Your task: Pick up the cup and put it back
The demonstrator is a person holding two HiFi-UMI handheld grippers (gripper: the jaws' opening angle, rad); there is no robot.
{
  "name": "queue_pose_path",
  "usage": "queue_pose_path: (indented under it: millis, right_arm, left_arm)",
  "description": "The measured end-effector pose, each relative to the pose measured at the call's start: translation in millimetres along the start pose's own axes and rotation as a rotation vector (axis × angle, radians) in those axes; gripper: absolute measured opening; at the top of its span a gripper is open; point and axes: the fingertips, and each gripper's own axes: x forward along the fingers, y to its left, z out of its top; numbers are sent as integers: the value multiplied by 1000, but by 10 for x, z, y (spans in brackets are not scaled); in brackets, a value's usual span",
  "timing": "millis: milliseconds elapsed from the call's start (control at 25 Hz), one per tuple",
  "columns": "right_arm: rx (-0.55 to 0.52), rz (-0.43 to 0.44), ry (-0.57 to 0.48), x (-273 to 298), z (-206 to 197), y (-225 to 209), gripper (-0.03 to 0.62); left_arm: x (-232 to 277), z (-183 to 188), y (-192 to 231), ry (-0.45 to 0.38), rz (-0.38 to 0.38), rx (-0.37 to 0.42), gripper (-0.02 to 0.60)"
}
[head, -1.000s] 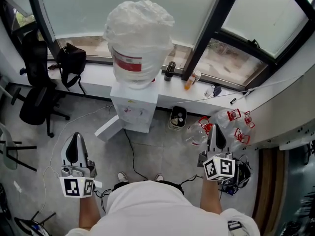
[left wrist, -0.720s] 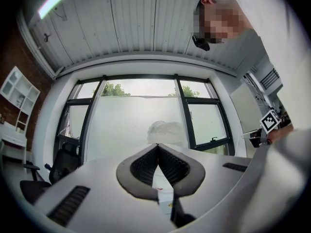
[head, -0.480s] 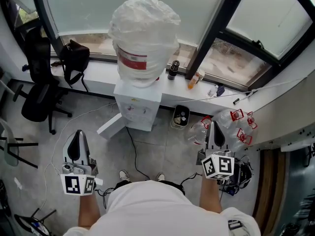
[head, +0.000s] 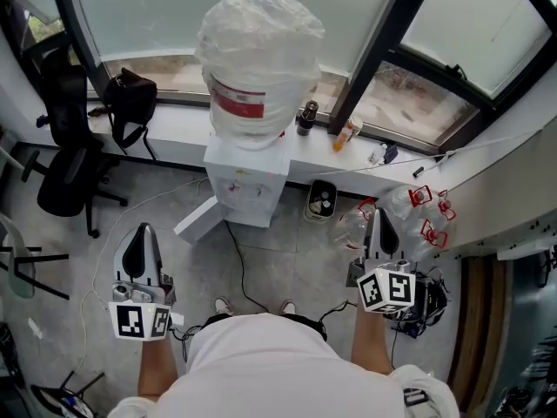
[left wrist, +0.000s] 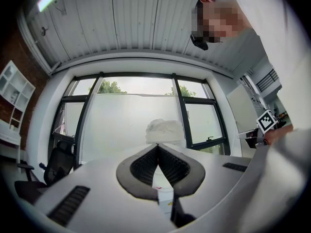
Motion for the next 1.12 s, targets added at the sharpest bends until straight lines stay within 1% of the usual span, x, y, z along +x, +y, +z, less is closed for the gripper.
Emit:
queue_pose_path:
  millis: [160, 320, 440, 640, 840, 1120]
  right_arm:
    - [3, -3, -5, -38, -21, 82, 20]
    - [-19, 0, 45, -46, -145, 171, 20]
    - [-31, 13, 41, -64, -148, 279, 20]
    - [-46, 34, 33, -70, -134, 412, 20]
    - [-51, 48, 40, -57, -168, 528, 20]
    - [-52, 70, 45, -60, -216, 677, 20]
  left_arm:
    - [22, -10, 33, -5, -19, -4, 23]
    - [34, 11, 48, -13, -37, 2, 23]
    - [15, 6, 76, -14, -43, -1, 23]
    - [-42, -41, 116, -2, -42, 1, 23]
    - [-147, -102, 204, 20, -23, -3, 23]
    - [-239, -125, 273, 27, -16, -4, 23]
